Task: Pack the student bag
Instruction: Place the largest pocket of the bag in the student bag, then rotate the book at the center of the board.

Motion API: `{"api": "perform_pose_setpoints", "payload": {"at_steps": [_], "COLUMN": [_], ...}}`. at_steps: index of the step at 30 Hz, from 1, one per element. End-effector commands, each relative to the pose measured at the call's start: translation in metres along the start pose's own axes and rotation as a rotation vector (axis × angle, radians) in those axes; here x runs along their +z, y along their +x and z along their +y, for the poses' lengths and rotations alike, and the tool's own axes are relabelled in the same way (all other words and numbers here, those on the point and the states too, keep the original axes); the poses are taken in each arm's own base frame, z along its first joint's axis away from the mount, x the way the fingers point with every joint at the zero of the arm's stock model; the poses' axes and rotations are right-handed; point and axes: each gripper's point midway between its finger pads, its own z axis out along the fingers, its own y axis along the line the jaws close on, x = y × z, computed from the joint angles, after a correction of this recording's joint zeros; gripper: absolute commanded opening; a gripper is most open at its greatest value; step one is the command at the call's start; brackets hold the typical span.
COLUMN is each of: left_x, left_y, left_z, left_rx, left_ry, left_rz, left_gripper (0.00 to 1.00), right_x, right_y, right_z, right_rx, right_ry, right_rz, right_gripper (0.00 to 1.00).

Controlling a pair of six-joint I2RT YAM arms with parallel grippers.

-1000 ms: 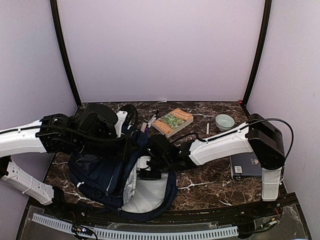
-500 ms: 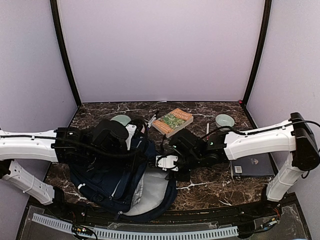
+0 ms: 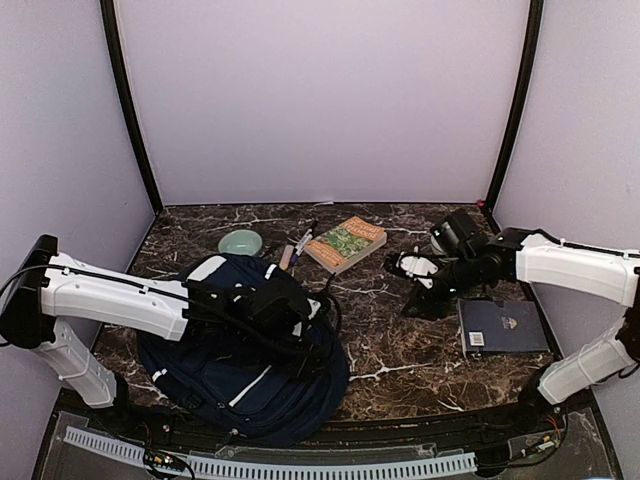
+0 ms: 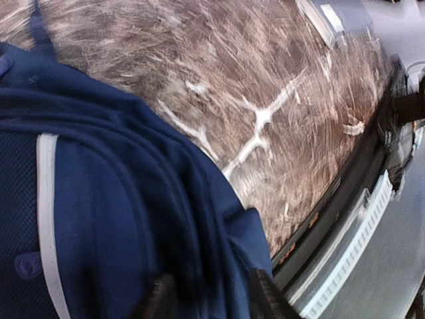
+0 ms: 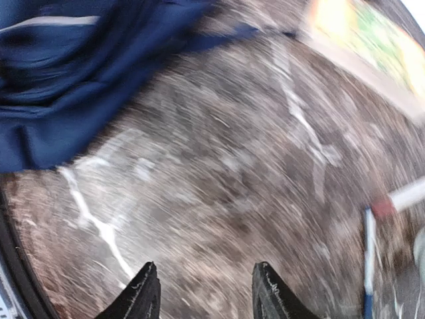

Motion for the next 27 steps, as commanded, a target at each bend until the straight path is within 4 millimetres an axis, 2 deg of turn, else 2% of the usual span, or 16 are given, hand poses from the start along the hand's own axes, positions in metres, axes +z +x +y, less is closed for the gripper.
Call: {"api": "perform_pose_setpoints", "payload": {"at_steps": [1,3,5,7,10,14,17,22,27], "left_x": [-0.01,-0.019,-0.025,-0.024,-0.012,0.014,0.033,0.051,0.056], "left_y": [0.005,-0.004,-0.017,-0.032,-0.049,-0.067,-0.073,-0.08,-0.08], "left_z": [-0.028,-0.042,-0.053,-0.061,-0.07,-0.075,-0.073,-0.065,-0.06], "left_rx": [0.088,0.123,0.158,0.199,0.267,0.313,0.301,0.264,0.261], "left_ry": [0.095,0.145,0.184,0.195,0.198,0.191,0.226,0.272,0.289], "left_rz": [0.104,0.093,0.047,-0.003,-0.037,-0.046,-0.049,-0.051,-0.039], "left_gripper": [0.5,0.55,0.58,0.6,0.61,0.61,0.61,0.61,0.61], "right_x": [-0.026,-0.043,-0.068,-0.083,-0.096,-0.1,-0.105,-0.11,-0.101], "right_y": [0.057,0.08,0.107,0.135,0.181,0.249,0.288,0.322,0.331], "right_z": [-0.047,-0.076,-0.113,-0.13,-0.148,-0.151,-0.15,-0.149,-0.145], "right_rx": [0.209,0.293,0.406,0.479,0.588,0.782,0.962,1.157,1.18], "right_ry": [0.12,0.207,0.327,0.373,0.419,0.366,0.324,0.247,0.198], "right_rz": [0.093,0.111,0.119,0.162,0.225,0.338,0.382,0.398,0.416], "right_gripper": [0.49,0.51,0.54,0.56,0.58,0.59,0.61,0.63,0.68]}}
